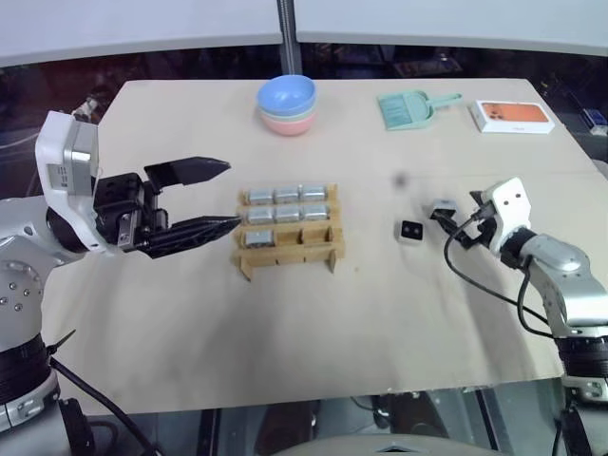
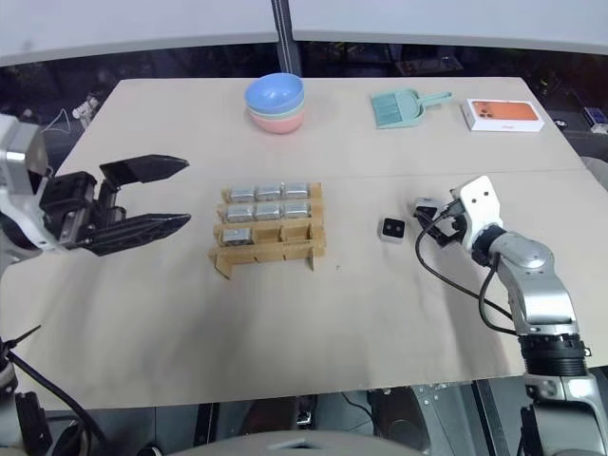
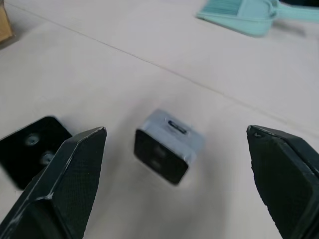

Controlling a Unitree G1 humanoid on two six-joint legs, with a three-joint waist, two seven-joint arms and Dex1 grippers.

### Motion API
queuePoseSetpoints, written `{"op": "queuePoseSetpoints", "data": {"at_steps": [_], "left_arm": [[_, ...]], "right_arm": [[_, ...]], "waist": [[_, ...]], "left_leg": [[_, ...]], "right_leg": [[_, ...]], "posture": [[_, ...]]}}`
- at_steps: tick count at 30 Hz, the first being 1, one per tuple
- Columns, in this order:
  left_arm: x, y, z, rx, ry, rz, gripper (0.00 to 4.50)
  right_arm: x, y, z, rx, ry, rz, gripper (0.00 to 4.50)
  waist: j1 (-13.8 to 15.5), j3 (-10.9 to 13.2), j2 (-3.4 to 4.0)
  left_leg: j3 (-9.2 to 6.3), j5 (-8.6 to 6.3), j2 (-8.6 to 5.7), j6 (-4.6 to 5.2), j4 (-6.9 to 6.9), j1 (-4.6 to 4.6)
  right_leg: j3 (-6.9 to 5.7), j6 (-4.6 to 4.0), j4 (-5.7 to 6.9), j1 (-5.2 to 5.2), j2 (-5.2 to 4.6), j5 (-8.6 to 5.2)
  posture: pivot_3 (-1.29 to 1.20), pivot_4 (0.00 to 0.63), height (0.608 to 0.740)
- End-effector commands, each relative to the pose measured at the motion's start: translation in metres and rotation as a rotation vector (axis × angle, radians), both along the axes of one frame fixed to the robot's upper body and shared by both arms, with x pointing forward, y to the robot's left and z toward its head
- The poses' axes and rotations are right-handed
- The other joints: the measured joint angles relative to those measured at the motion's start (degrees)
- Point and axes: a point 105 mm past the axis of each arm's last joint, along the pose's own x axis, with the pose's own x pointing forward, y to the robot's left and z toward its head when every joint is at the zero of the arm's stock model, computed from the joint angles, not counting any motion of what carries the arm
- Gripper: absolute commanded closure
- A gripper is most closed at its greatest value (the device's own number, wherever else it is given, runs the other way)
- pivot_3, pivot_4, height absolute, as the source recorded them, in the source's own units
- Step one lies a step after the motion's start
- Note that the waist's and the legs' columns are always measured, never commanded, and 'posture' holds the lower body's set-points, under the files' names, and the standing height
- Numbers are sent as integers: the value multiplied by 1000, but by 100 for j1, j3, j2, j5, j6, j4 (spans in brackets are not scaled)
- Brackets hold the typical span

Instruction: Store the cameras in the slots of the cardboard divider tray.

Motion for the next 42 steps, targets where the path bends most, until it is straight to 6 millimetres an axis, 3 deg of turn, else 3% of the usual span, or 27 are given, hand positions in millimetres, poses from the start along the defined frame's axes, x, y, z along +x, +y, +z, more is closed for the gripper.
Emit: {"op": "queuePoseSetpoints", "data": {"at_steps": [1,10,19,28,36,37,42], "left_arm": [[-5,-2,10,19,-60,-11,50],[-10,-5,4,52,-44,-21,50],[-14,-2,-2,122,-20,-12,50],[-11,-4,-4,188,-16,-9,50],[-10,-8,-3,187,-15,-17,0],[-10,-9,-2,187,-14,-18,0],[-9,-9,-1,185,-11,-19,0]], "right_arm": [[8,-5,11,-98,-5,79,0],[26,-12,25,-202,168,306,0],[40,-13,28,-246,267,374,0],[40,-11,27,-293,335,440,0],[45,-7,33,-287,304,441,3707],[44,-6,33,-289,306,448,3881],[43,-5,32,-292,300,464,3891]], "waist": [[-6,1,2],[-31,5,7],[-24,10,13],[-33,12,17],[-43,13,18],[-42,13,18],[-43,14,19]], "left_leg": [[1,0,-1,0,-1,0],[3,0,-3,0,-8,1],[2,0,0,-1,-11,-4],[4,1,0,-2,-13,-6],[3,2,-1,-4,-14,-7],[4,2,-1,-4,-14,-7],[3,2,-1,-4,-15,-7]], "right_leg": [[2,0,-2,0,0,0],[1,3,-9,-1,1,3],[-2,3,-13,-3,-1,4],[1,2,-13,-7,-2,3],[2,4,-12,-10,-2,5],[3,4,-12,-10,-2,5],[2,3,-11,-10,-2,5]], "posture": [[0,150,740],[0,150,740],[0,150,740],[0,150,740],[0,150,740],[0,150,740],[0,150,740]]}}
